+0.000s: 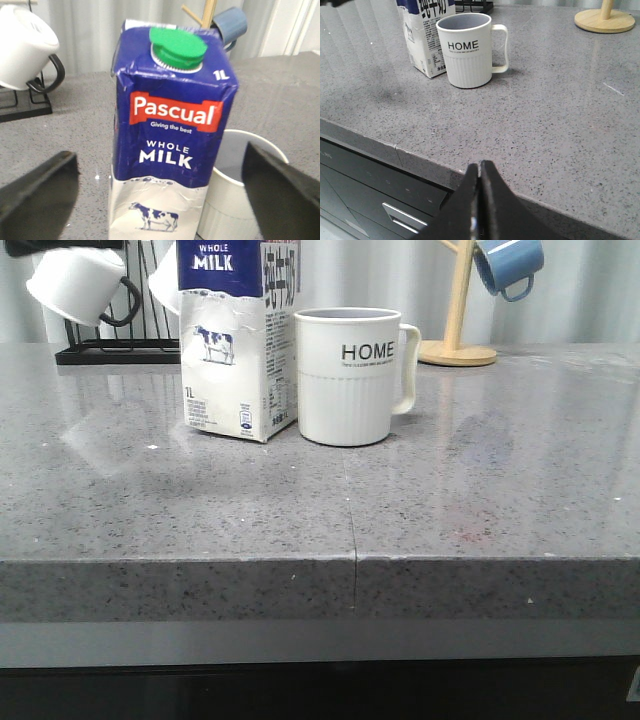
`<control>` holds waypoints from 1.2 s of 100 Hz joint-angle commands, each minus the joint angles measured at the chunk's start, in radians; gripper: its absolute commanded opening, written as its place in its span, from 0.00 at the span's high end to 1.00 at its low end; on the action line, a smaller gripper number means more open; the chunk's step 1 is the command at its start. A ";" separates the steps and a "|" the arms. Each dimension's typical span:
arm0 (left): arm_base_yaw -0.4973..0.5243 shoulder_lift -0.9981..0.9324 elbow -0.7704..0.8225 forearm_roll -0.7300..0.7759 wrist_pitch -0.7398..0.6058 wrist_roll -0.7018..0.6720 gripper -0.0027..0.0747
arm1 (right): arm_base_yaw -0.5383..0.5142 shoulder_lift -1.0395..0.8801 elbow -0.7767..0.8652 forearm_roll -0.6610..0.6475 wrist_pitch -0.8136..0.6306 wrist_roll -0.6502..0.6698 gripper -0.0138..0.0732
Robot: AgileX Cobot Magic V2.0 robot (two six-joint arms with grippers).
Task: Place milk next to cup
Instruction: 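Open the left gripper and lift it off the carton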
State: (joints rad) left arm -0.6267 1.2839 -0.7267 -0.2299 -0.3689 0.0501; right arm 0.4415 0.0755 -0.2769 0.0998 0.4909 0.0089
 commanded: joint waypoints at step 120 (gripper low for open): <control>0.555 -0.876 0.236 -0.010 0.536 0.197 0.99 | 0.000 0.013 -0.022 -0.010 -0.068 -0.009 0.88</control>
State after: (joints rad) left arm -0.0758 0.4403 -0.4850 -0.2090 0.2485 0.2510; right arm 0.4415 0.0755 -0.2769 0.0998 0.4926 0.0089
